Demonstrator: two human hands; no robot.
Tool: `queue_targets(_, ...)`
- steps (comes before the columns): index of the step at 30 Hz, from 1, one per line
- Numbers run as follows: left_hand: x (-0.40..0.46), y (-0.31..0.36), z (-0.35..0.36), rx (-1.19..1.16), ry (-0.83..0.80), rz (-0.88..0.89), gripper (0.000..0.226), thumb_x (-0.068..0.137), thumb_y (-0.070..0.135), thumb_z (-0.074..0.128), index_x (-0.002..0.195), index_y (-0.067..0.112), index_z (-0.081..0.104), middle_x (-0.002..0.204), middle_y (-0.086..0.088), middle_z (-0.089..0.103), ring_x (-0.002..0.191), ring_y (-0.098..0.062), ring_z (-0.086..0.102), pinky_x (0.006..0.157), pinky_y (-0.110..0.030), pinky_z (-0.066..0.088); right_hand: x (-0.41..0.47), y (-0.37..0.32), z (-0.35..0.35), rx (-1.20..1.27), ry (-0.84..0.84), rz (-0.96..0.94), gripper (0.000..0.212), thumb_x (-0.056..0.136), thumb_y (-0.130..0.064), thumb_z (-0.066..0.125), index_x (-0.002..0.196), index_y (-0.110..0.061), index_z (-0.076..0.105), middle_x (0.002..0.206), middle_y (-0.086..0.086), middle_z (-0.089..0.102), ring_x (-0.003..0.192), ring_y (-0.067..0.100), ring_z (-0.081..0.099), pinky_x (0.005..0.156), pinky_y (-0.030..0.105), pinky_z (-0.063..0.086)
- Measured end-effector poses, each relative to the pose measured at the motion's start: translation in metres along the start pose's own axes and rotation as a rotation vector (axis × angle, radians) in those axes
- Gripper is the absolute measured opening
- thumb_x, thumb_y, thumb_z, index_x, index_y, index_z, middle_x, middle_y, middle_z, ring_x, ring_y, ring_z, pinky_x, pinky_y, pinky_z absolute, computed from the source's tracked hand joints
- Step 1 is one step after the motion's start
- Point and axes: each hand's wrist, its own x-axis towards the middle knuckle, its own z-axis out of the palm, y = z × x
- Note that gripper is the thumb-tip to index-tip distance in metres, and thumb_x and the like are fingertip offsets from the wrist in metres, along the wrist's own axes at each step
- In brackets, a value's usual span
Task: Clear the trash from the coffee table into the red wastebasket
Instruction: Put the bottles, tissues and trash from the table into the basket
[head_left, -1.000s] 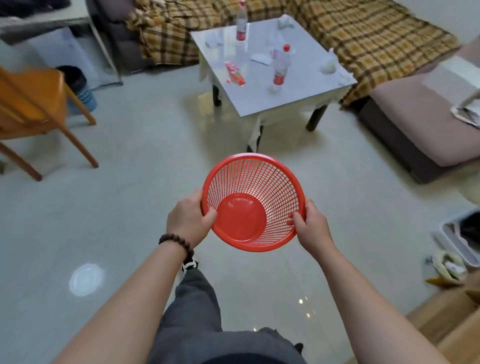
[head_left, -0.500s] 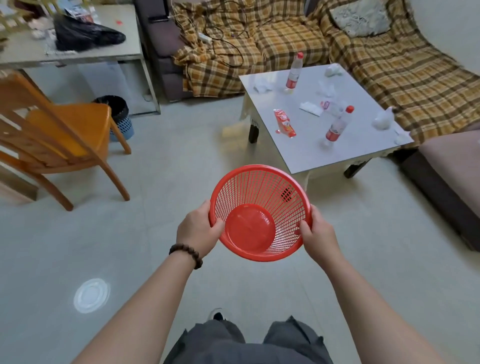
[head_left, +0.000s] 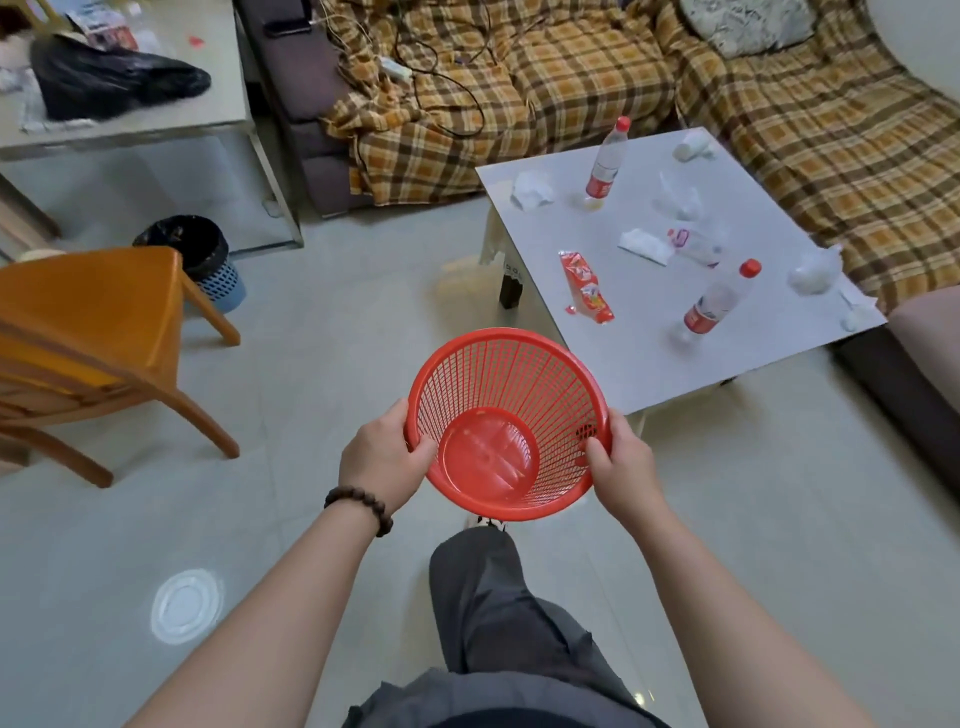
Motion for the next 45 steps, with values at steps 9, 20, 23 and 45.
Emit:
queue_targets(9, 0.197, 0.058, -0.005, -0.033, -0.049, -0.035, 0.020, 0.076, 0.029, 0.057, 0.096, 0.027, 0.058, 0.069, 0.009, 0.064, 0.062, -0.010, 0.059, 0.051, -0.024, 0.040, 0.174, -0.047, -0.013, 0.058, 0.045, 0.031, 0.028, 0.088, -0.009, 0.045, 0.114, -0.018, 0.051, 0.082, -0.013, 0.054, 0.070, -0.002, 0.051, 0.058, 0.009, 0.033)
queue_targets(20, 0.370, 0.066, 0.004, -0.094, -0.094, -0.062, 0.039, 0.082, 0.009, 0.044, 0.120, 0.019, 0.043, 0.085, -0.001, 0.060, 0.065, -0.010, 0.054, 0.050, -0.021, 0.038, 0.313, -0.091, 0.018, 0.110, 0.147, 0.105, 0.038, 0.086, -0.009, 0.047, 0.122, -0.021, 0.050, 0.088, -0.010, 0.058, 0.074, 0.007, 0.052, 0.064, 0.018, 0.033)
queue_targets(23, 0.433, 0.066, 0.010, -0.097, -0.192, -0.050, 0.041, 0.083, 0.007, 0.043, 0.122, 0.019, 0.044, 0.089, -0.005, 0.061, 0.075, -0.026, 0.059, 0.063, -0.029, 0.043, 0.357, -0.099, 0.033, 0.126, 0.183, 0.136, 0.043, 0.085, -0.007, 0.046, 0.127, -0.019, 0.049, 0.101, -0.011, 0.057, 0.088, 0.006, 0.050, 0.074, 0.016, 0.033)
queue_targets(45, 0.682, 0.083, 0.070, 0.250, -0.556, 0.088, 0.034, 0.086, 0.006, 0.044, 0.120, 0.007, 0.045, 0.095, -0.021, 0.064, 0.087, -0.041, 0.060, 0.073, -0.039, 0.048, 0.513, -0.030, 0.088, -0.134, 0.202, 0.709, 0.056, 0.090, -0.023, 0.054, 0.142, -0.017, 0.034, 0.147, 0.017, 0.030, 0.135, 0.034, 0.028, 0.109, 0.046, 0.030)
